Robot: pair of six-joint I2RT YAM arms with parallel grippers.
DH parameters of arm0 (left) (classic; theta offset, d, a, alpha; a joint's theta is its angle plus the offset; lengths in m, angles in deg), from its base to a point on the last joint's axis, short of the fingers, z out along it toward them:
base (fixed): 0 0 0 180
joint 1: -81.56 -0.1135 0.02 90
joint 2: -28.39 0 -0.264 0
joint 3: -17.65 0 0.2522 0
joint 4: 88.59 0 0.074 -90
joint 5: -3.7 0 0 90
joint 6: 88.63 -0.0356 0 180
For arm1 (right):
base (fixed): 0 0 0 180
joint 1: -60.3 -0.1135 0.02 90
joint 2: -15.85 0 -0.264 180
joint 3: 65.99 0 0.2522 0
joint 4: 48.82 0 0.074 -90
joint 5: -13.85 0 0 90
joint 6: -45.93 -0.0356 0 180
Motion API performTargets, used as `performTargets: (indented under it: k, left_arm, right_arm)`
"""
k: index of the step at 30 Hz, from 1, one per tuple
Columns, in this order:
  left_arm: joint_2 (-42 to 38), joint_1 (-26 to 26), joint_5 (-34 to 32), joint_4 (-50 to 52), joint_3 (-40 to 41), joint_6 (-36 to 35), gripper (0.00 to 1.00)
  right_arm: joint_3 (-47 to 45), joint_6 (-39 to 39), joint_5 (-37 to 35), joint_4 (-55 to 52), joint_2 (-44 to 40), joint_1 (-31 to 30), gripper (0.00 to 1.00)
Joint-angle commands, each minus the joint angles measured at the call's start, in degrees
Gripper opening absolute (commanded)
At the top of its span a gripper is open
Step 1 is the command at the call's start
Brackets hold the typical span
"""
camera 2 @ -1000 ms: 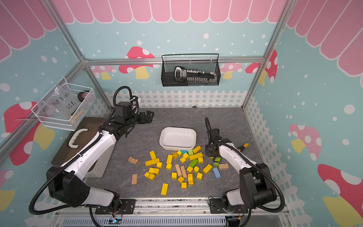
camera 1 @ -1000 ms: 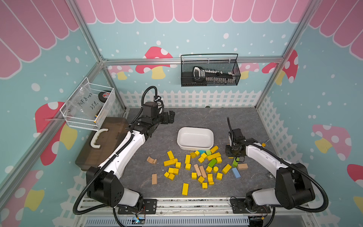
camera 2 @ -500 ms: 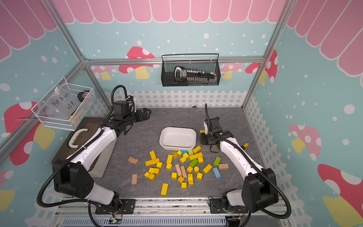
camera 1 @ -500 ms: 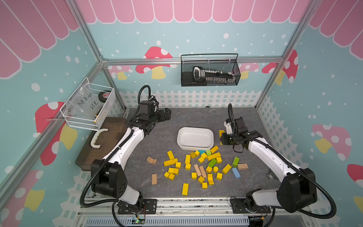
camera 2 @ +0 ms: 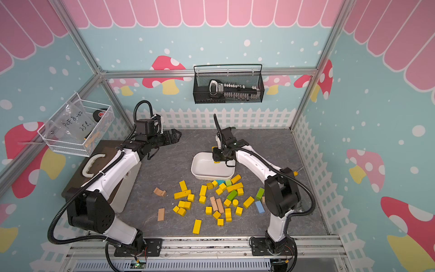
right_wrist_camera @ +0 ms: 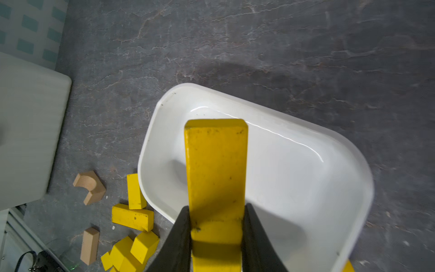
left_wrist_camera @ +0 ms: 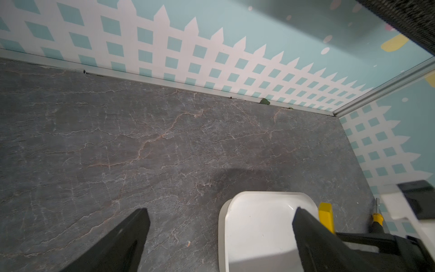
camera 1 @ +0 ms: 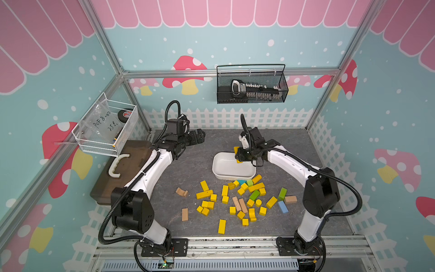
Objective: Pick out the yellow building blocks
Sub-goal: Place the building block in the storage box.
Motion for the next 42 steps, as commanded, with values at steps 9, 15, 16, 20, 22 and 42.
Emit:
performTargets:
  k: [9, 15, 16, 20, 22, 42]
  left_arm:
    - [-3.55, -4.57, 7.44, -3.69, 1.48, 2.53, 1.00]
    - [-3.55, -6.16, 9.21, -3.96, 1.09, 2.93, 1.00]
    - [-3.73, -6.34, 9.30, -3.92, 1.09, 2.93, 1.00]
    - [-4.05, -6.80, 9.29, -3.91, 1.22, 3.14, 1.00]
    - [-3.95, -6.80, 9.71, -3.91, 1.17, 3.24, 1.00]
    - [-4.40, -6.90, 9.65, -3.90, 1.62, 2.75, 1.00]
  right_arm:
    - [13.19, -11.65, 3.43, 1.78, 14.91, -3.51, 0.00]
    - [11.31, -15.28, 4.81, 4.94, 16.49, -4.75, 0.00]
    - [10.69, -15.70, 4.76, 5.55, 16.46, -4.91, 0.01]
    - [8.84, -16.61, 4.21, 6.72, 16.20, -5.32, 0.01]
    - [8.20, -17.34, 4.24, 6.98, 16.37, -5.36, 0.02]
    - [8.88, -24.79, 3.06, 11.35, 22.27, -5.62, 0.12]
